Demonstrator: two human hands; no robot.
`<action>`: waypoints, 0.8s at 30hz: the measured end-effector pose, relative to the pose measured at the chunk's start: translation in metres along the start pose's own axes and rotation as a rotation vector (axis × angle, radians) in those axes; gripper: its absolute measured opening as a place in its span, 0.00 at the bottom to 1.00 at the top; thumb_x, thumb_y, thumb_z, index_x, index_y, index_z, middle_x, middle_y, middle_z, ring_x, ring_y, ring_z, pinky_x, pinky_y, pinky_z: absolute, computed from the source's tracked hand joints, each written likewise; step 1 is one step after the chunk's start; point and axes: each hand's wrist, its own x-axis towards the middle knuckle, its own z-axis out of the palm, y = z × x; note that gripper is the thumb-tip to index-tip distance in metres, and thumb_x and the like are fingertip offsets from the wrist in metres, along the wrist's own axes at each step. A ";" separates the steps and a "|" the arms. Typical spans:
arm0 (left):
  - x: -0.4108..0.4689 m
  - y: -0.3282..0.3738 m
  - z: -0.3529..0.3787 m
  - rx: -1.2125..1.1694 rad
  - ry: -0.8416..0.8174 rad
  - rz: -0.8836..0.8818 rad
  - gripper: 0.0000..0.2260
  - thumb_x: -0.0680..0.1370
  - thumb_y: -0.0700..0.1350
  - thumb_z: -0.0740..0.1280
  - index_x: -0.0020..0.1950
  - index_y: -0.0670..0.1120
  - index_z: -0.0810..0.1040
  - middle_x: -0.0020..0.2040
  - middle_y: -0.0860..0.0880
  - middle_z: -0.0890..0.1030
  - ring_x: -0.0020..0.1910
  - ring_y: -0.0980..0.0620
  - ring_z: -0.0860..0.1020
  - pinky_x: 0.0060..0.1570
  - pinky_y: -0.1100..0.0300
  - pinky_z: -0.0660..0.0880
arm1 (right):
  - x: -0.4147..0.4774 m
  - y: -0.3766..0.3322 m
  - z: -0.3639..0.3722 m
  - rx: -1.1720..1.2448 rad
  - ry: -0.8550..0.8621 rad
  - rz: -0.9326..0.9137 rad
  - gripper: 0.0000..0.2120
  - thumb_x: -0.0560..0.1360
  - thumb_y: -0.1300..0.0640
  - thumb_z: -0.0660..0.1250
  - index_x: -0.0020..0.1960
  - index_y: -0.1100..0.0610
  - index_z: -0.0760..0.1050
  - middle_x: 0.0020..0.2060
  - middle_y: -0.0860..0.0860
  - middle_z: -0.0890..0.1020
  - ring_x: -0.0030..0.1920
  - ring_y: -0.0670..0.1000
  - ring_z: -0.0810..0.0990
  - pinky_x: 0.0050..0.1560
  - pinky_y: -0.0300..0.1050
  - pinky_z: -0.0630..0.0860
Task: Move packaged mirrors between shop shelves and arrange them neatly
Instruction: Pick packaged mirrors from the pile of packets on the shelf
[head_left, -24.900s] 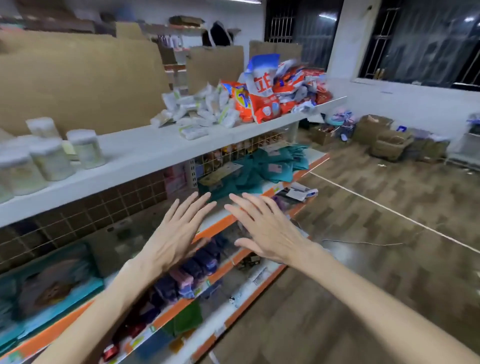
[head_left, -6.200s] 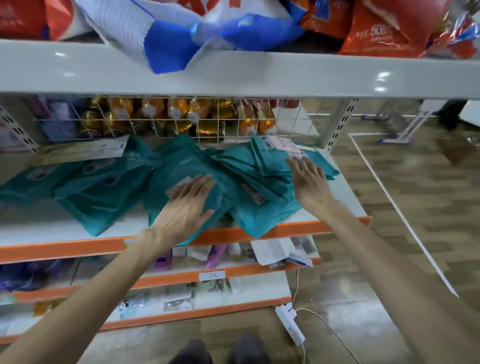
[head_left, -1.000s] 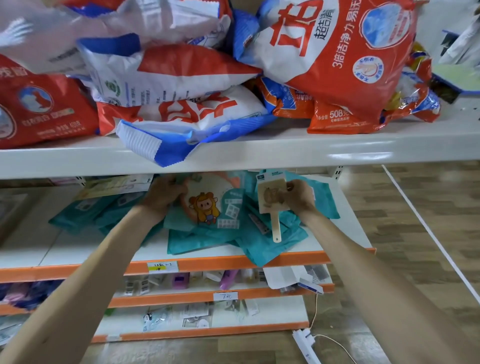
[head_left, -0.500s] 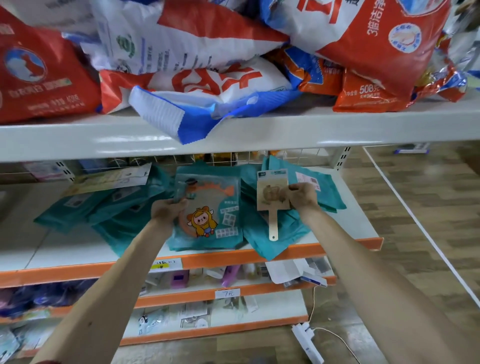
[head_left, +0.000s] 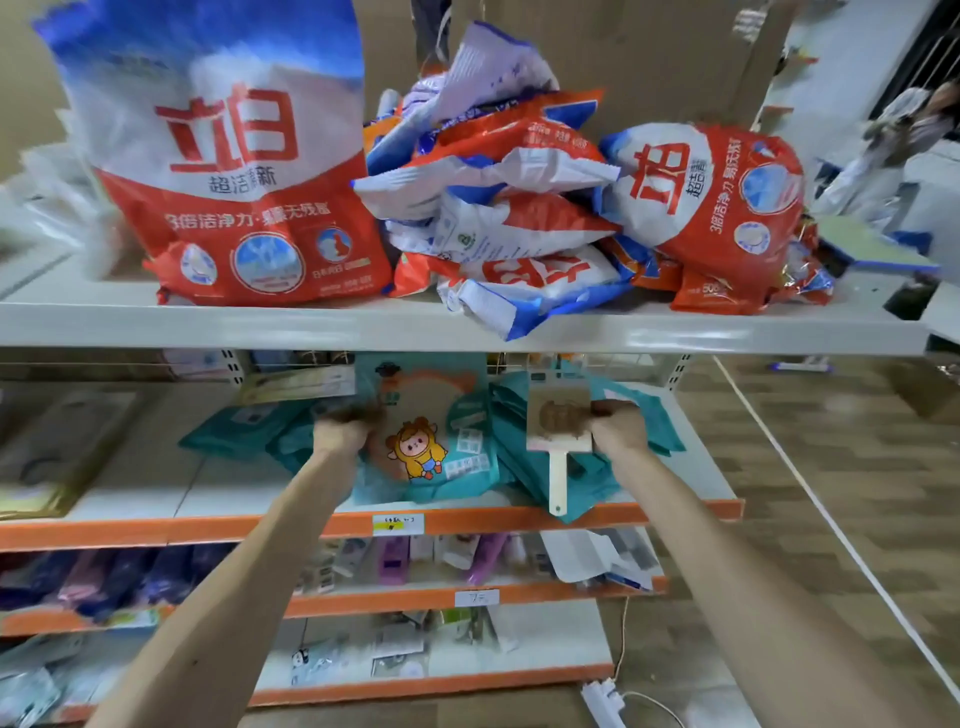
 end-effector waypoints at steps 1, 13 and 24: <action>-0.011 -0.001 -0.010 0.006 0.014 -0.001 0.13 0.71 0.35 0.75 0.54 0.36 0.80 0.46 0.40 0.82 0.40 0.45 0.78 0.40 0.51 0.77 | -0.009 0.002 -0.001 0.002 -0.023 -0.007 0.08 0.72 0.64 0.71 0.51 0.60 0.82 0.48 0.54 0.84 0.48 0.56 0.82 0.48 0.49 0.81; -0.139 -0.029 -0.154 -0.026 0.086 0.047 0.10 0.75 0.43 0.74 0.52 0.40 0.81 0.43 0.41 0.84 0.33 0.47 0.81 0.43 0.46 0.80 | -0.157 -0.001 0.027 0.087 -0.135 -0.177 0.04 0.73 0.61 0.73 0.39 0.59 0.82 0.46 0.61 0.85 0.49 0.59 0.83 0.52 0.57 0.78; -0.205 -0.064 -0.335 -0.074 0.301 0.028 0.09 0.76 0.42 0.72 0.53 0.38 0.82 0.40 0.43 0.83 0.37 0.44 0.81 0.39 0.52 0.81 | -0.290 -0.026 0.132 0.107 -0.410 -0.217 0.02 0.74 0.63 0.72 0.43 0.58 0.81 0.41 0.54 0.84 0.39 0.51 0.81 0.37 0.42 0.75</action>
